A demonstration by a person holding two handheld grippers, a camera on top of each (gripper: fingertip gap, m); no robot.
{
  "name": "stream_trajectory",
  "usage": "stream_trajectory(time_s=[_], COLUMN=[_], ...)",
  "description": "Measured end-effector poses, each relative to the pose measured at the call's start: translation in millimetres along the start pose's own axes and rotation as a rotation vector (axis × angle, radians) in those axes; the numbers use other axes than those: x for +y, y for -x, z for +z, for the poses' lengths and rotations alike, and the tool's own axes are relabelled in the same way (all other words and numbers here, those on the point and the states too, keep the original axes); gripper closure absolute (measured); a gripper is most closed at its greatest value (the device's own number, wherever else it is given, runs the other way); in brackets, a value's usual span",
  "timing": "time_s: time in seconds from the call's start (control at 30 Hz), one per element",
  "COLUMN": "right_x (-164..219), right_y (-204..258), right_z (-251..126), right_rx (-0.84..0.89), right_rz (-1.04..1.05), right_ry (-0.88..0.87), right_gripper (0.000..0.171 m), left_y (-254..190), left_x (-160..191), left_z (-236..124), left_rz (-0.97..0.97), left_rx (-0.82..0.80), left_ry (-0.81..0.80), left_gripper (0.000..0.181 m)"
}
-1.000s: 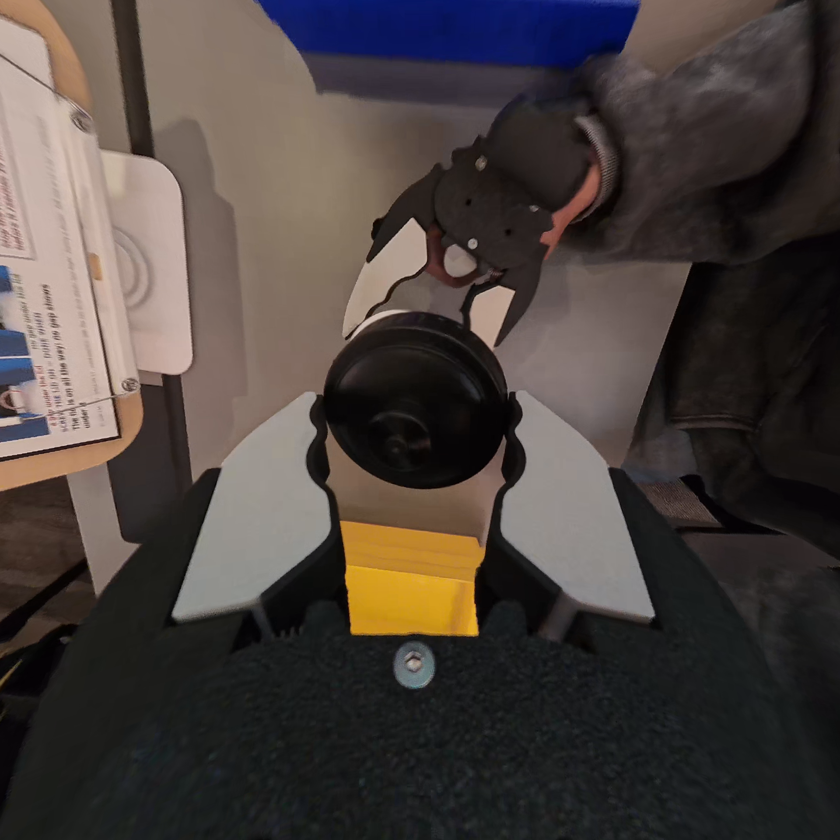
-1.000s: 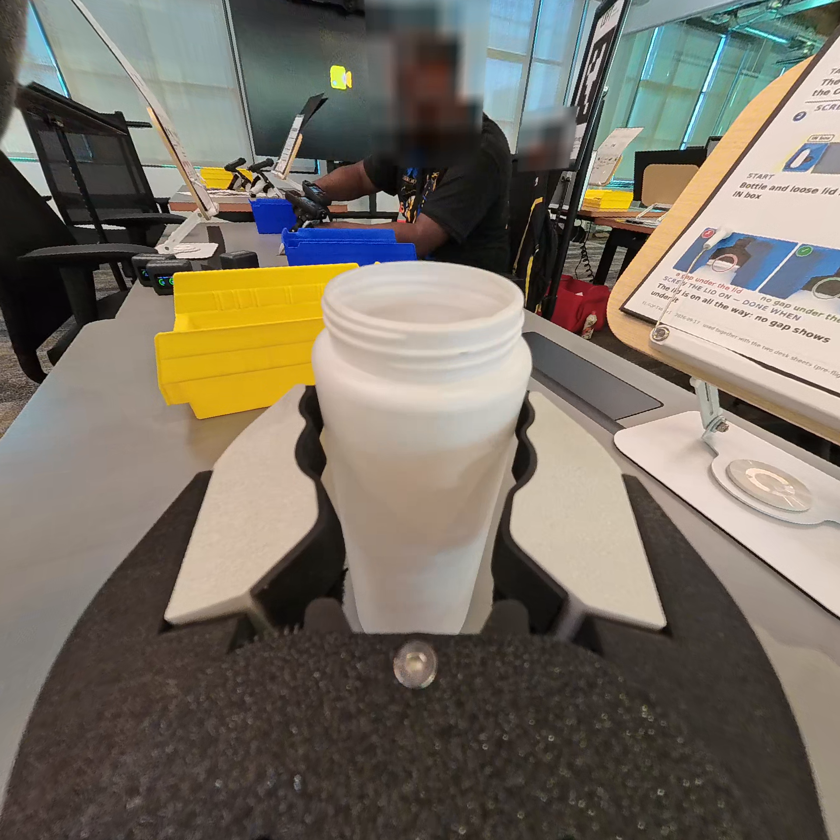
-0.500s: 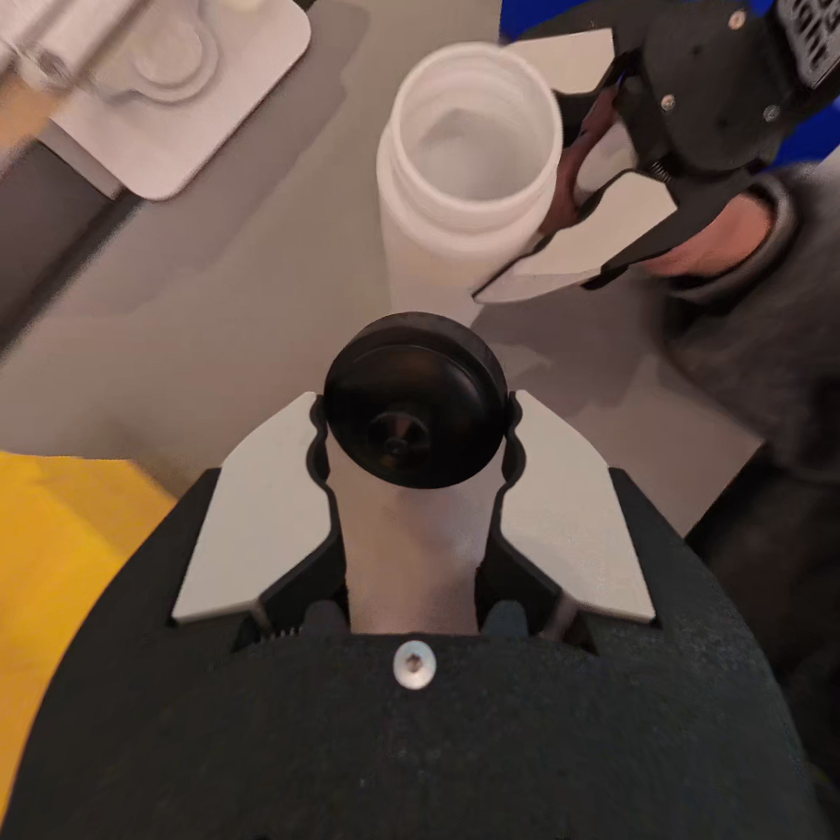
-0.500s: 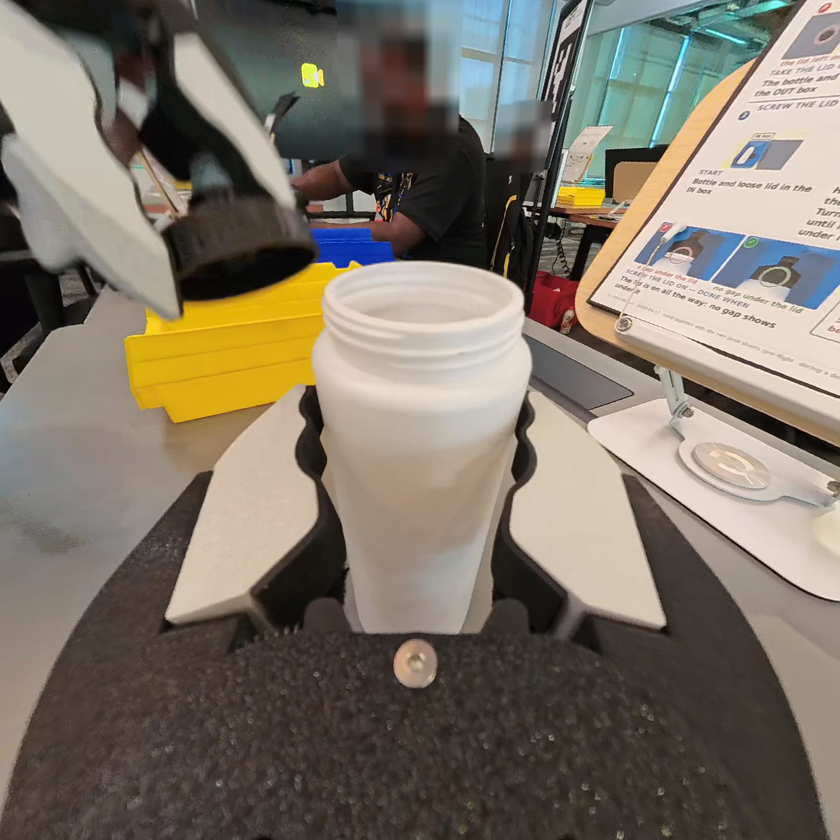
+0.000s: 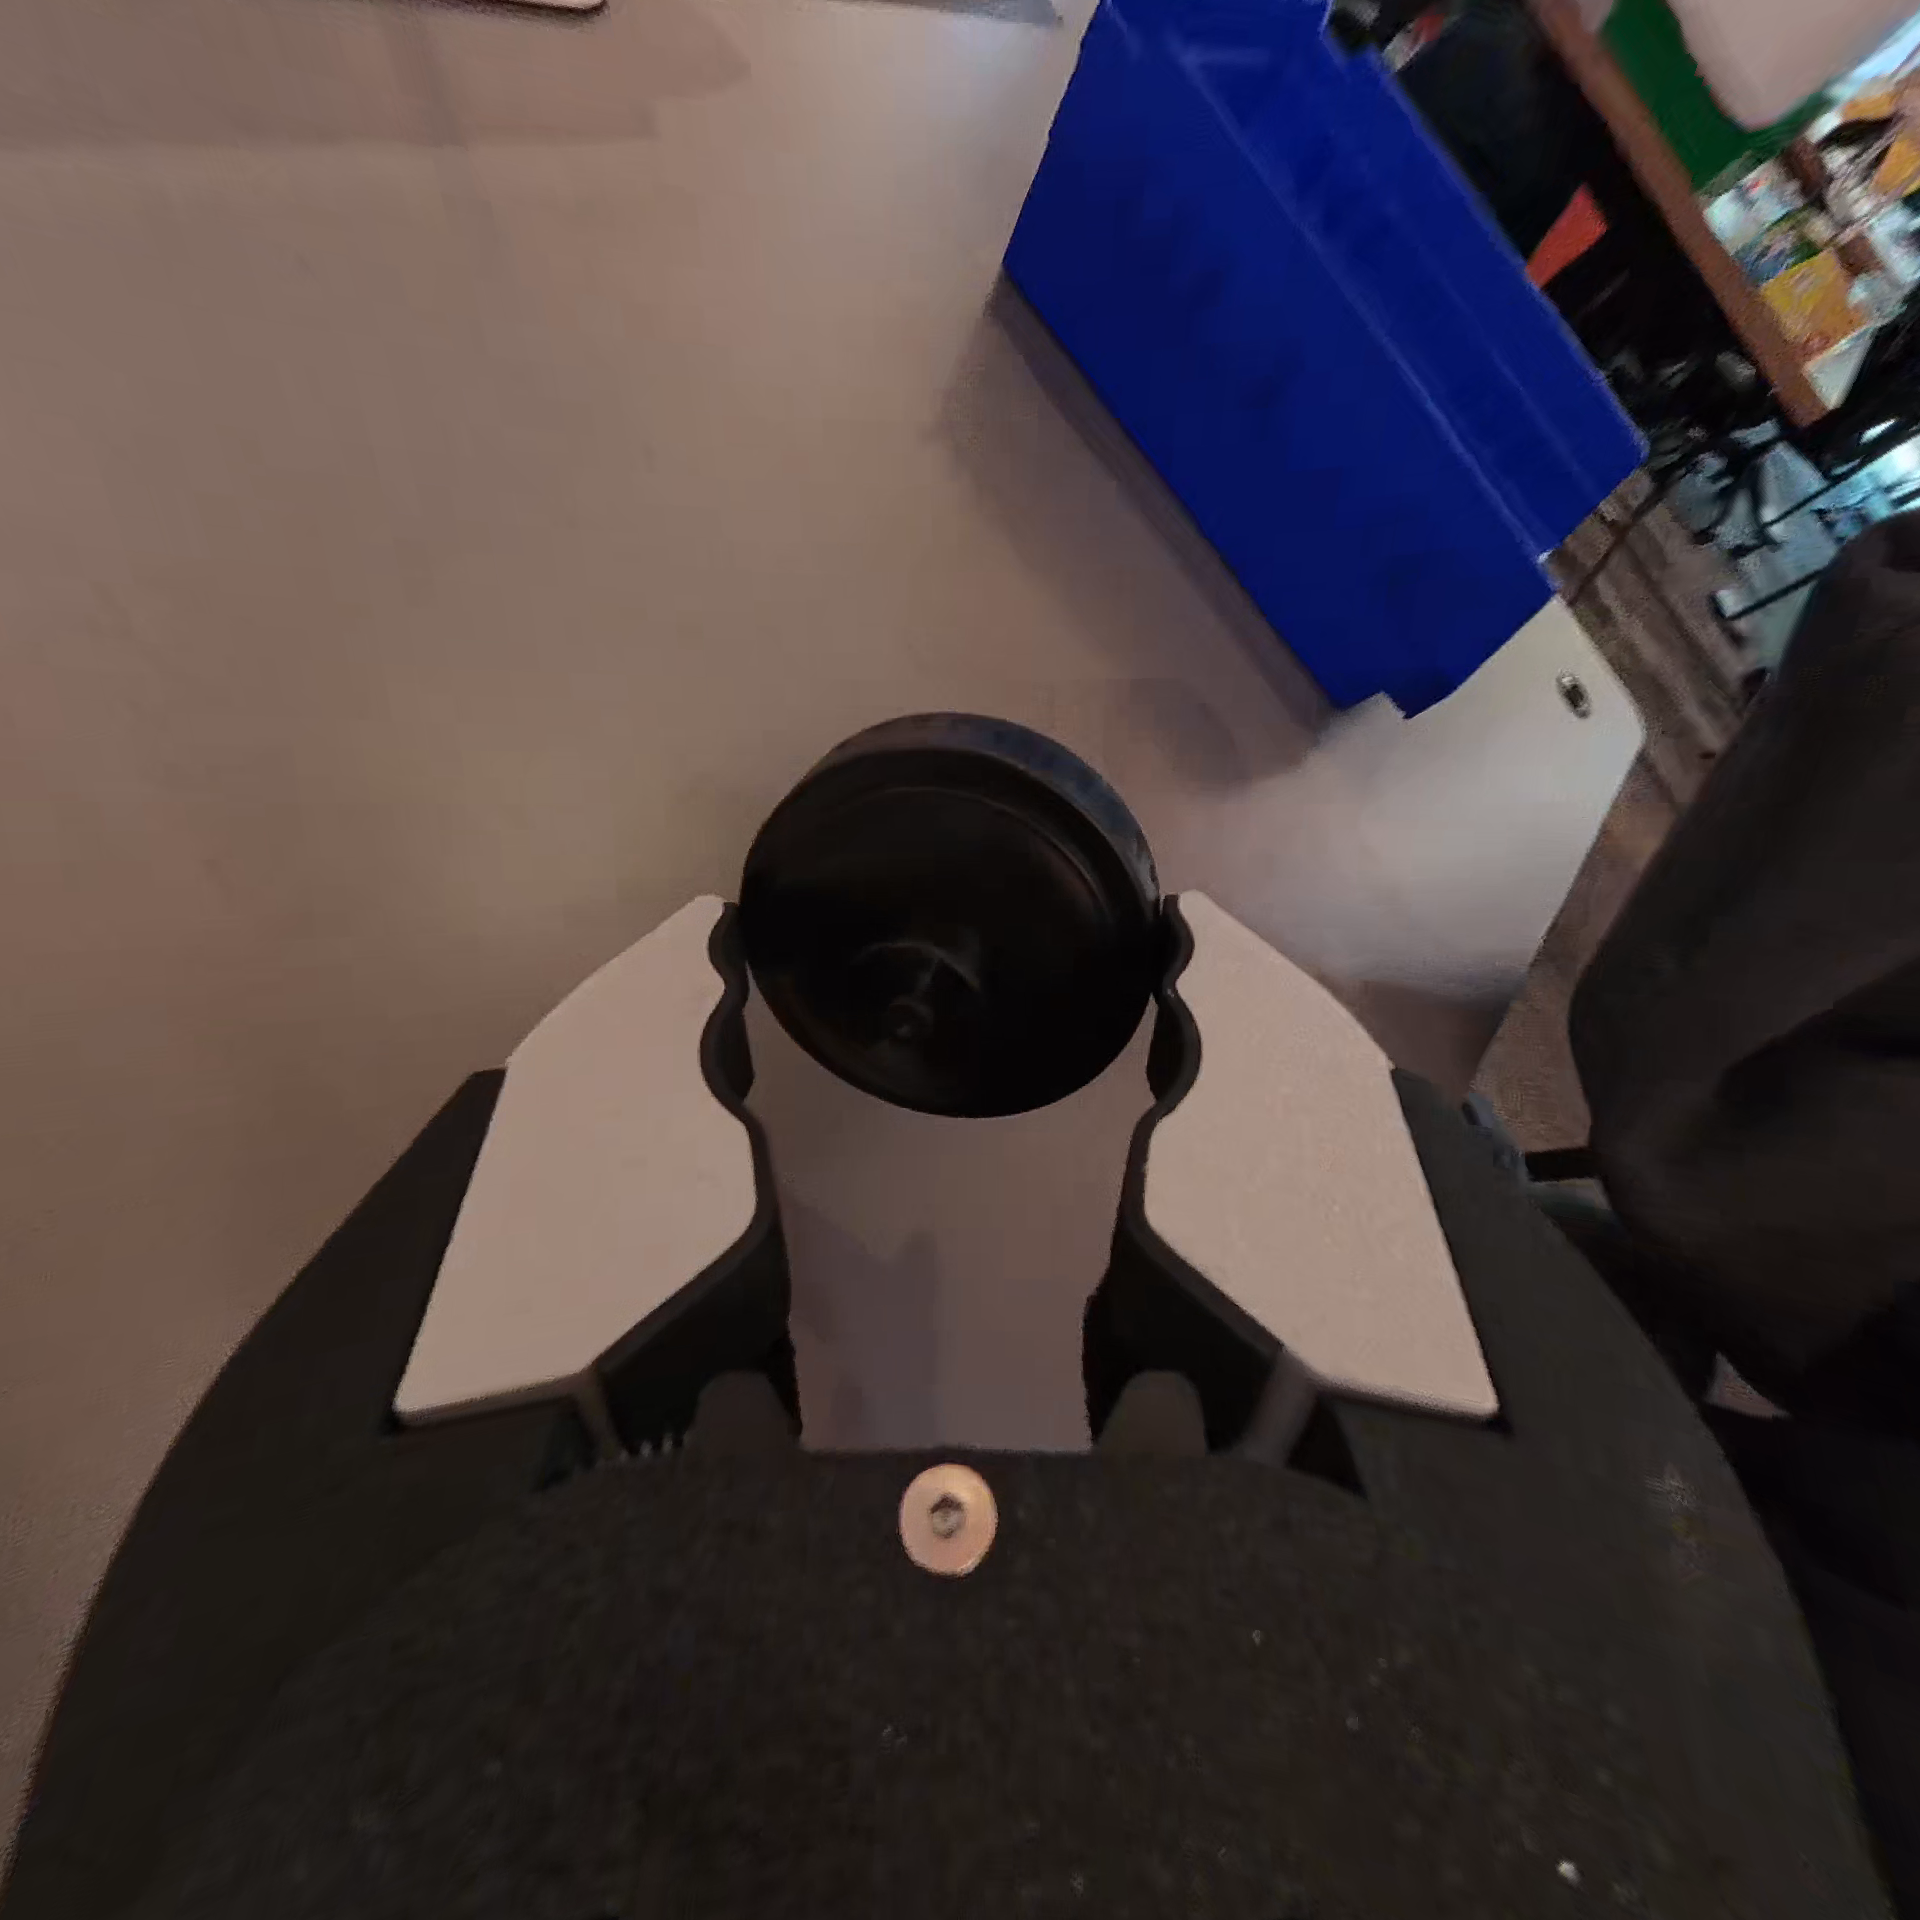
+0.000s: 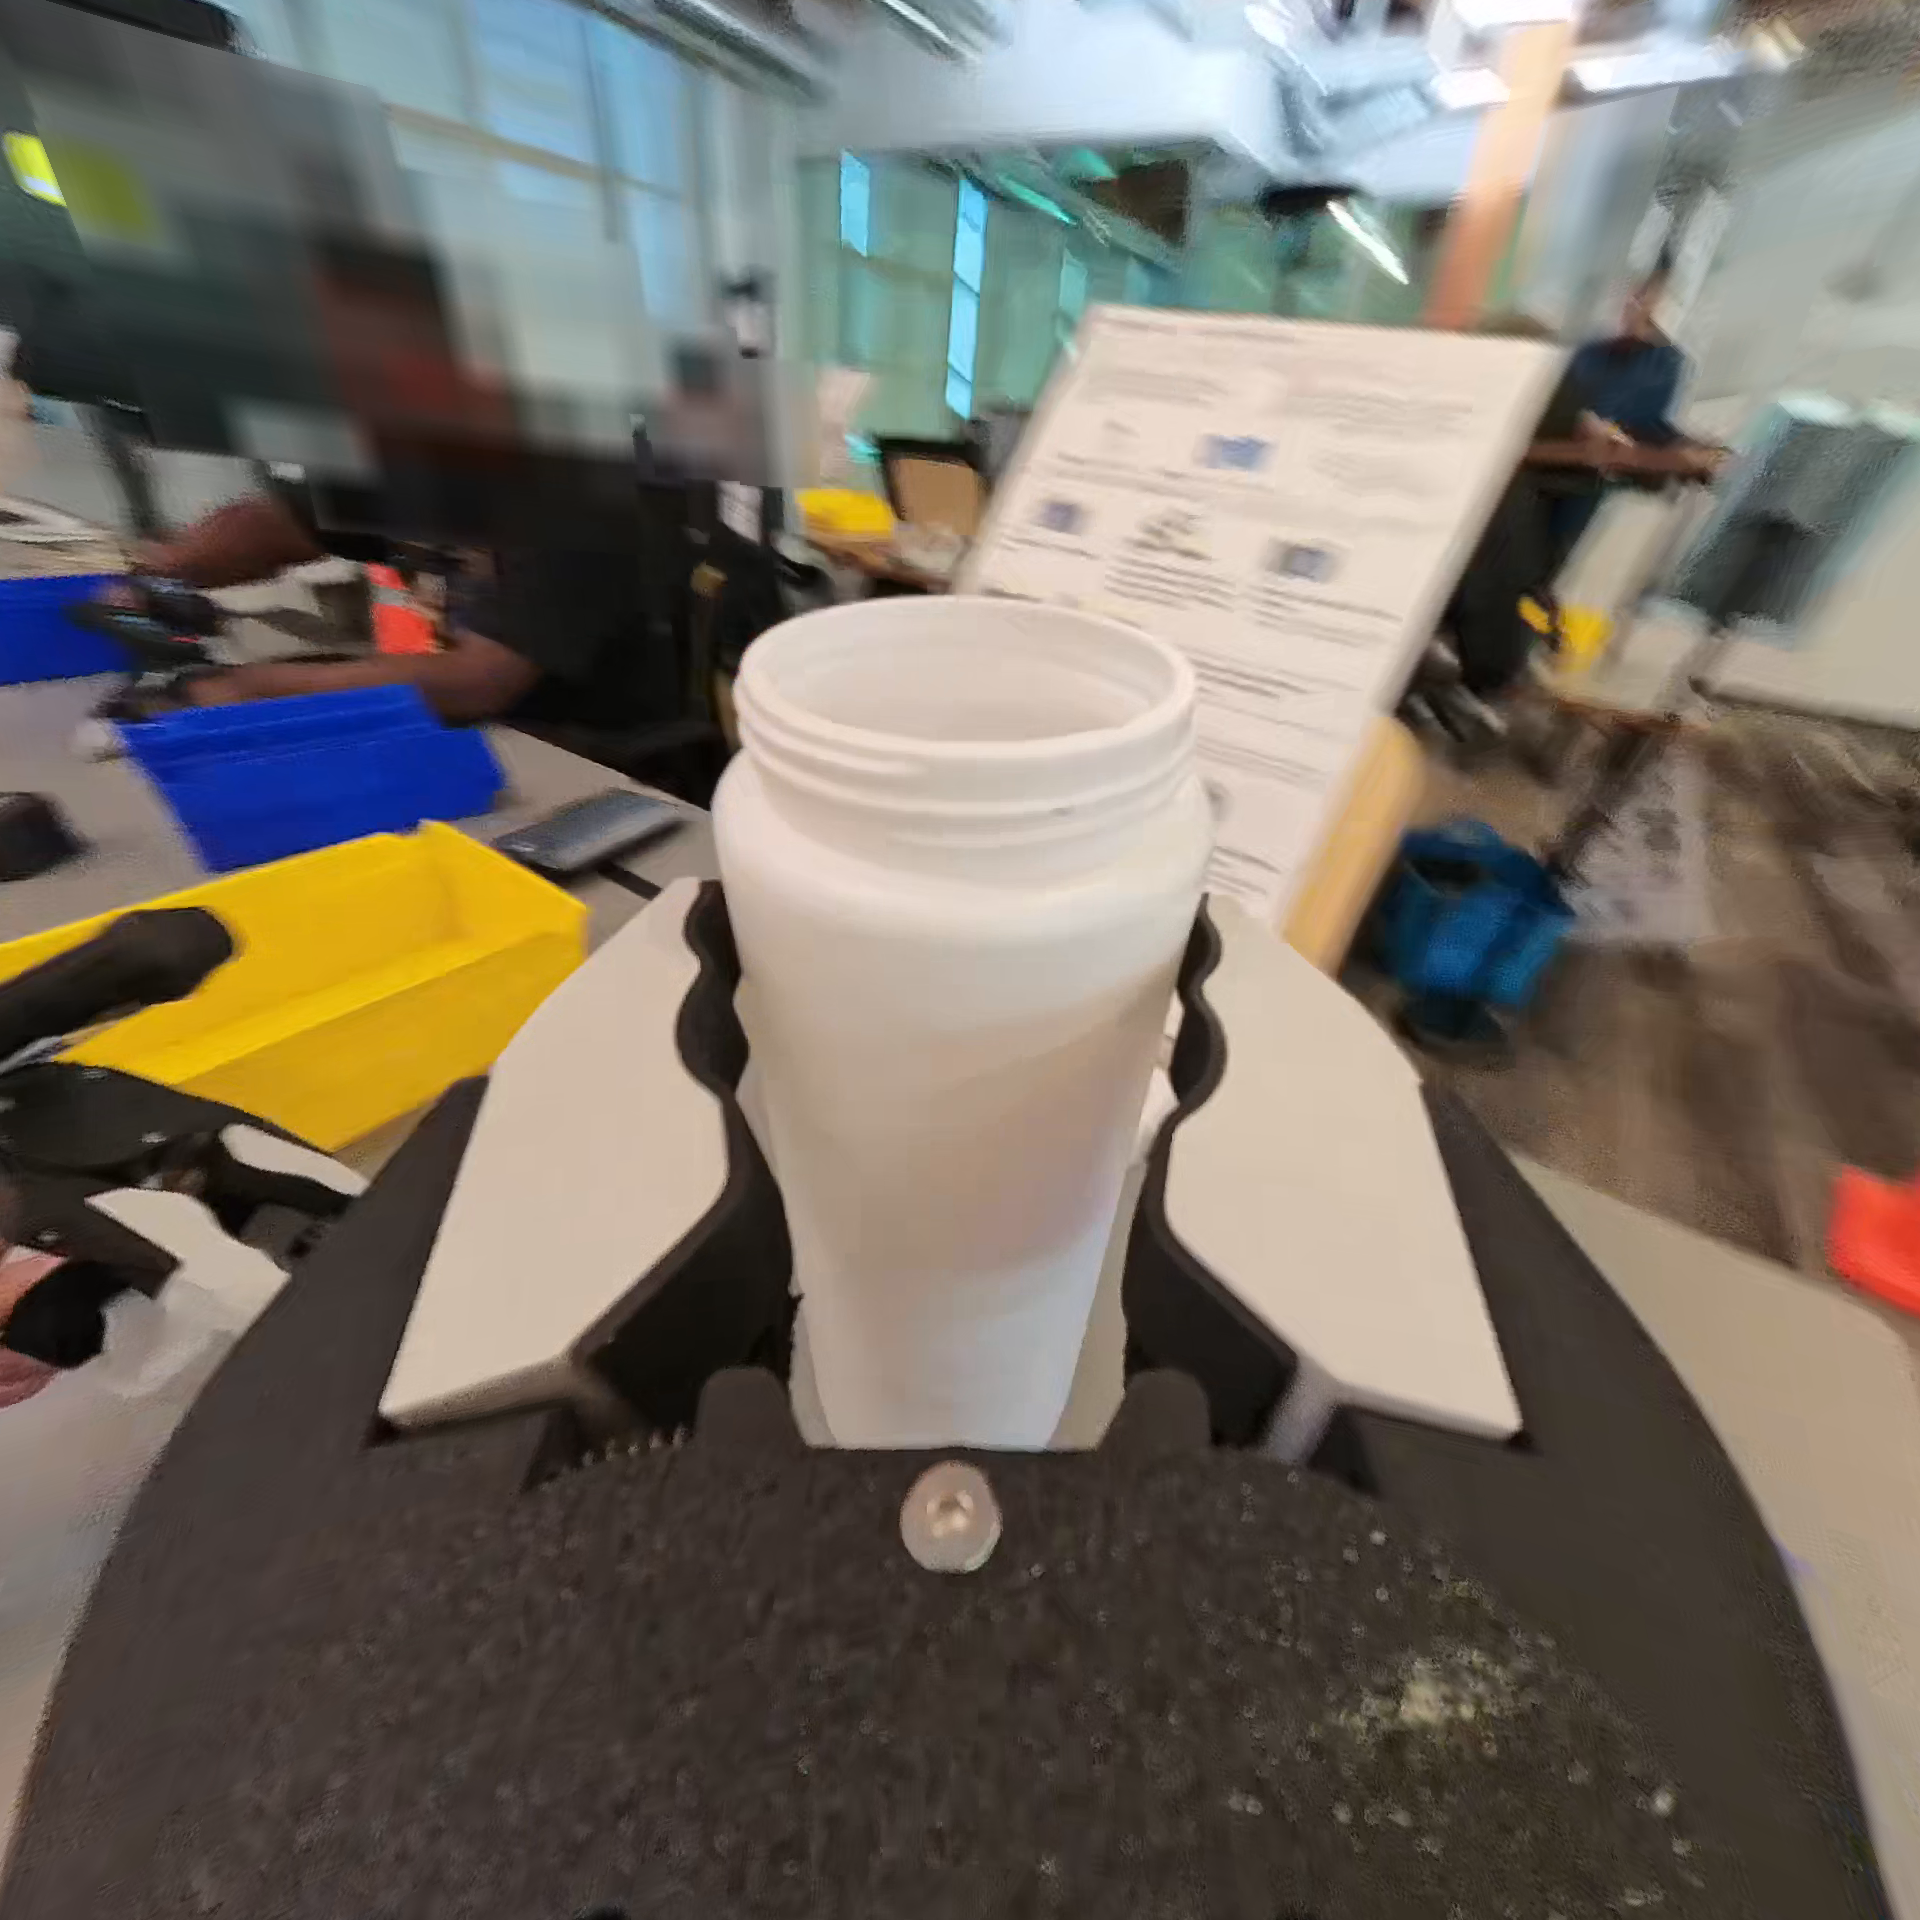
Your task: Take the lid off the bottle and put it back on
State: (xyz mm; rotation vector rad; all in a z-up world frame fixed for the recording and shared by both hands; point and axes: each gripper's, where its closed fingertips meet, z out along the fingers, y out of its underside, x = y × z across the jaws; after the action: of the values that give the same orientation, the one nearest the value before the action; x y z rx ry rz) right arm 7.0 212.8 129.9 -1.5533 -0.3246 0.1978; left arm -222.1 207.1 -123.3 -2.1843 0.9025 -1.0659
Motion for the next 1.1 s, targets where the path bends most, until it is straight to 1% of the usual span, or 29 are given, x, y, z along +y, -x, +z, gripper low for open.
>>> stream_trajectory(time_s=[0.03, 0.07, 0.13, 0.17, 0.23, 0.3, 0.37, 0.43, 0.53, 0.6, 0.67, 0.77, 0.83, 0.87, 0.9, 0.97, 1.0, 1.07, 1.1], right_x=[-2, 5, 36, 64, 138, 205, 254, 286, 315, 335, 334, 333, 320, 305, 285, 240, 217, 175, 161], right_y=[-26, -52, -107, -131, -154, -154, -150, -143, -119, -118, -117, -111, -114, -117, -118, -111, -98, -48, -15], right_z=[-15, -26, -36, -36, -32, -30, -28, -20, -3, 0, 8, 8, 4, 4, 4, 0, -3, -5, -5], right_rx=[0.063, 0.119, 0.236, 0.270, 0.230, 0.167, 0.136, 0.119, 0.029, 0.056, 0.049, 0.002, 0.004, 0.014, 0.022, 0.034, 0.022, -0.100, -0.187], right_rz=[0.023, 0.042, 0.084, 0.136, 0.313, 0.482, 0.545, 0.604, 0.735, 0.760, 0.795, 0.738, 0.674, 0.633, 0.587, 0.474, 0.437, 0.403, 0.385], right_ry=[0.085, 0.191, 0.385, 0.500, 0.747, 0.941, 1.068, 1.111, 1.145, 1.172, 1.108, 1.085, 1.037, 0.966, 0.885, 0.712, 0.637, 0.496, 0.450], right_gripper=[0.089, 0.089, 0.090, 0.090, 0.089, 0.089, 0.089, 0.090, 0.090, 0.089, 0.089, 0.088, 0.080, 0.075, 0.074, 0.077, 0.082, 0.094, 0.096], left_y=[-3, -4, -3, -5, -11, -14, -14, -12, -12, -11, -9, -5, -5, -6, -7, -8, -9, -10, -12], left_x=[-2, -3, -4, -4, -8, -11, -12, -10, -6, -3, 1, 7, 7, 6, 5, 3, 2, 1, 0], left_z=[-1, -2, -2, -2, -4, -6, -7, -7, -5, -3, -2, -1, -1, -3, -4, -7, -7, -7, -7], left_rz=[0.001, 0.007, 0.017, 0.017, 0.014, 0.026, 0.053, 0.075, 0.071, 0.065, 0.074, 0.099, 0.107, 0.112, 0.122, 0.162, 0.195, 0.284, 0.339], left_rx=[0.017, 0.017, 0.005, 0.013, 0.033, 0.037, 0.013, -0.009, -0.002, 0.002, -0.004, -0.014, 0.003, 0.017, 0.025, 0.020, 0.009, -0.039, -0.072], left_ry=[-0.005, -0.006, -0.004, -0.002, -0.017, -0.023, -0.012, 0.002, 0.022, 0.033, 0.050, 0.065, 0.059, 0.051, 0.040, 0.025, 0.020, 0.016, 0.015], left_gripper=[0.107, 0.106, 0.106, 0.106, 0.107, 0.107, 0.107, 0.107, 0.106, 0.107, 0.107, 0.107, 0.107, 0.107, 0.107, 0.107, 0.107, 0.107, 0.107])
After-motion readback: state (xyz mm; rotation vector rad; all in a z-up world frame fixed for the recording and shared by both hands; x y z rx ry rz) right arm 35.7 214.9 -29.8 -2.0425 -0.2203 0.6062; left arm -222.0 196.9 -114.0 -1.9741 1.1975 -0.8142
